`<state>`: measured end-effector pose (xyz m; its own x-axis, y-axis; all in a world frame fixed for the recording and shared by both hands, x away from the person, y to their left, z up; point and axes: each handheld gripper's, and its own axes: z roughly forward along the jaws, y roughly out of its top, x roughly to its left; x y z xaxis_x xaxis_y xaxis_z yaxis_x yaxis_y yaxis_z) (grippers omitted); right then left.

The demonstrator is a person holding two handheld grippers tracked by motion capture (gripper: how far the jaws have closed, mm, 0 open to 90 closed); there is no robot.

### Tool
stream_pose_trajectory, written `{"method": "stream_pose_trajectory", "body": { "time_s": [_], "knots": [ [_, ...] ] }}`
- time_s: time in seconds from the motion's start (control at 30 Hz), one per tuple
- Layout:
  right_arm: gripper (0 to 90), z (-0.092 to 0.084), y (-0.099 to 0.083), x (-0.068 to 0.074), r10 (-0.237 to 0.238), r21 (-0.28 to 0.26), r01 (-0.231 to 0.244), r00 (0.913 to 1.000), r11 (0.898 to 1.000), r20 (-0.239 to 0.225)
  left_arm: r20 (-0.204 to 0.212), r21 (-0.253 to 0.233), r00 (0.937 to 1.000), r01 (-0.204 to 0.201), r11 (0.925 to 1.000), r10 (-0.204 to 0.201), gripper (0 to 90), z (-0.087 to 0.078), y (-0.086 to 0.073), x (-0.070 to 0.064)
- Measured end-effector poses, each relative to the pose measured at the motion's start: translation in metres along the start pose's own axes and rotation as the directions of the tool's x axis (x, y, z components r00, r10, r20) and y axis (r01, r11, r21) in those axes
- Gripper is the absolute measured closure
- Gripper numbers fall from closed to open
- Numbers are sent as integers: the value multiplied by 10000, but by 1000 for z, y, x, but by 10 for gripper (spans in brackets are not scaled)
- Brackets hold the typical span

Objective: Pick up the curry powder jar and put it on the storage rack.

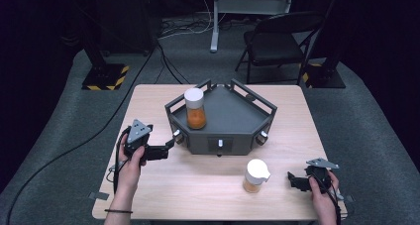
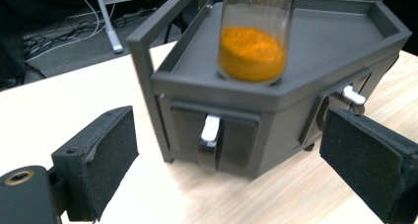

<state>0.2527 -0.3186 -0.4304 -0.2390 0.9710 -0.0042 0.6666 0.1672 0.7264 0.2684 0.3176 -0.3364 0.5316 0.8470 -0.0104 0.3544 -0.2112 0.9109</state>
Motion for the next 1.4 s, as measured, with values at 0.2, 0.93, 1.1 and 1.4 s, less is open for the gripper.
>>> {"method": "stream_pose_trajectory", "body": {
  "time_s": [0.2,0.93,1.1,1.4],
  "knots": [
    [0,0,0,0,2,1,-2,10000,10000,-1,-42,71,9995,311,9995,-311,71,-7,-26,8],
    [0,0,0,0,-1,-1,1,10000,10000,0,-932,757,9882,1285,9888,-1213,70,-5,-109,25],
    [0,0,0,0,-1,0,1,10000,10000,-1,-988,1159,9867,1401,9833,-1290,70,-1,-113,28],
    [0,0,0,0,0,0,0,10000,10000,-1,-903,2213,9873,1476,9640,-1305,71,12,-113,37]
  ]
}}
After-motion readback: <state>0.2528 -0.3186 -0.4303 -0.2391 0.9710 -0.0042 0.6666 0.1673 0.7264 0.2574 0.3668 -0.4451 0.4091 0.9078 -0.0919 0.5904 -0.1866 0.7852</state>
